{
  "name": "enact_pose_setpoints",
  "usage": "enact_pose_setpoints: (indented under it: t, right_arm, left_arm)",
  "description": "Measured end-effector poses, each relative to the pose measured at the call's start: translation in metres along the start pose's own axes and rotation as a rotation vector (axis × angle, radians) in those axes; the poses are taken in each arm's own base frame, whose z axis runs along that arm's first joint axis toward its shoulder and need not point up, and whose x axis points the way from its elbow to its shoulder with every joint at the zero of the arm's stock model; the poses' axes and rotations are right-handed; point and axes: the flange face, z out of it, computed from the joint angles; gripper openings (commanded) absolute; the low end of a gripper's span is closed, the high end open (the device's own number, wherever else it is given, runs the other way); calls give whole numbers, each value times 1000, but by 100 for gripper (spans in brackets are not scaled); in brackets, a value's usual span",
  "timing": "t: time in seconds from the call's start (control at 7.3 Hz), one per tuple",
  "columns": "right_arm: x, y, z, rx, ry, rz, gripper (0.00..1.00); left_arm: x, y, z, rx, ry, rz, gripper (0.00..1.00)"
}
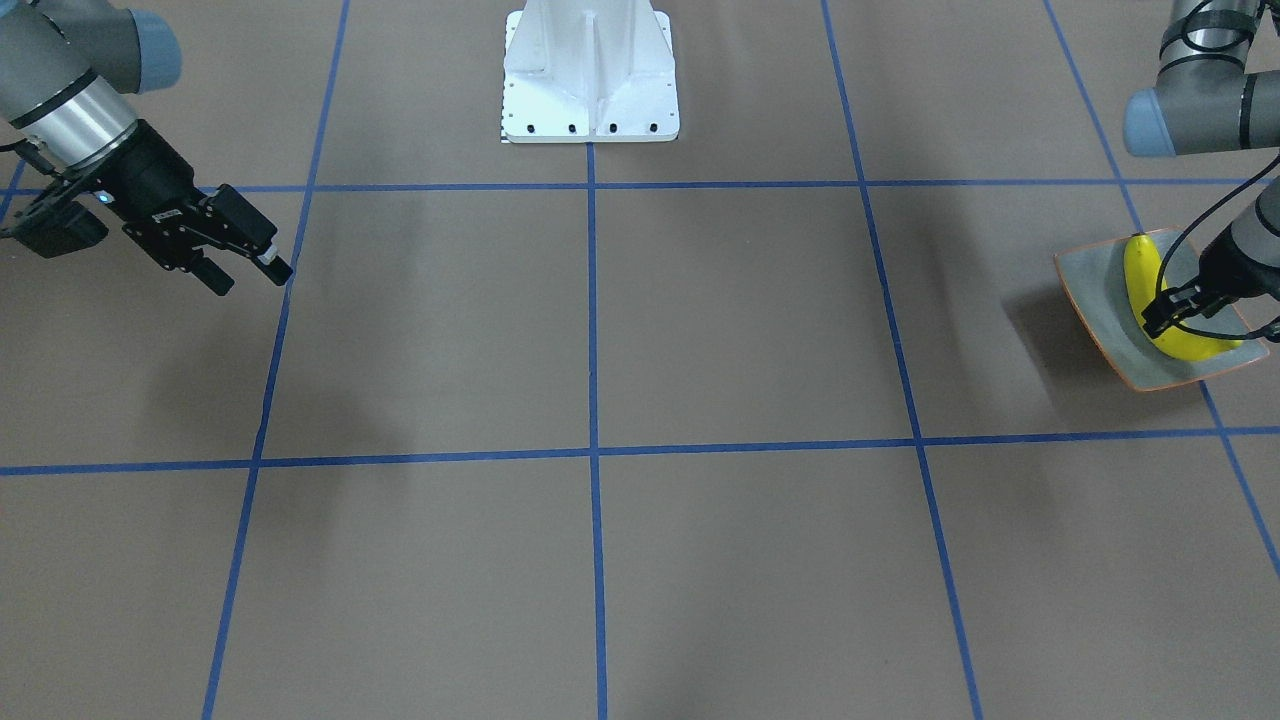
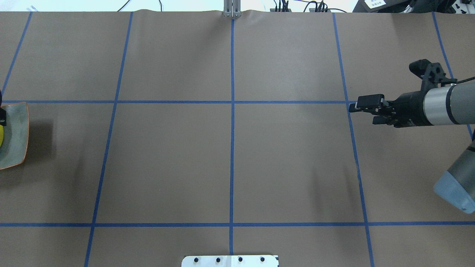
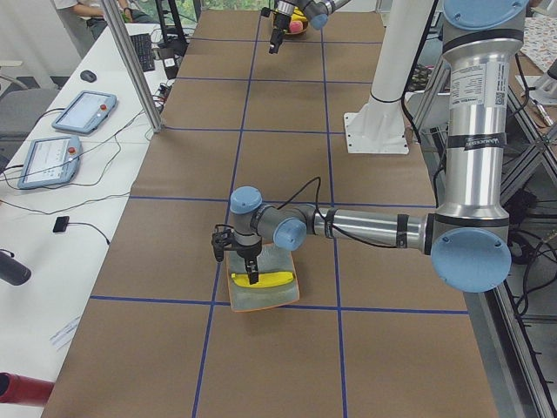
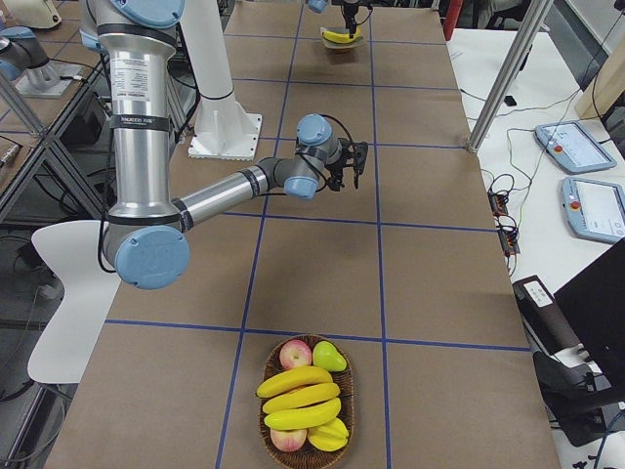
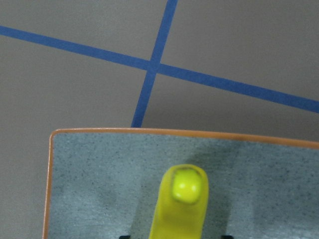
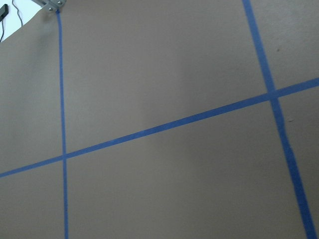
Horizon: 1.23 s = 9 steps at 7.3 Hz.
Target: Transfer all bananas from basket to plate
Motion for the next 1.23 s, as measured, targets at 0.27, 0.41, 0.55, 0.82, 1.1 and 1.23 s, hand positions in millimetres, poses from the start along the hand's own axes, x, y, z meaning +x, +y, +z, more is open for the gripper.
enact_pose_setpoints:
  t: [0.27,0.41,0.55,0.82,1.1,1.23]
  right_arm:
    - [65,-25,-33,18,53,-58,100]
    - [108,-49,-54,7,83,-85,100]
    - [156,-76,-81,-5,96,-109,100]
    - [258,-101,-126,3,138,-184,100]
    - [354,-102,-164,38,209,-249,100]
    - [400,-99,-182,46,239,-264,100]
  left_arm:
    - [19,0,-21,24,41,30,99]
    - [32,1,-34,31,73,46,99]
    - [42,1,-43,30,101,56,99]
    - [52,-1,-49,30,123,64,99]
    - [54,-2,-49,30,126,64,99]
    - [55,-3,-49,29,125,63,99]
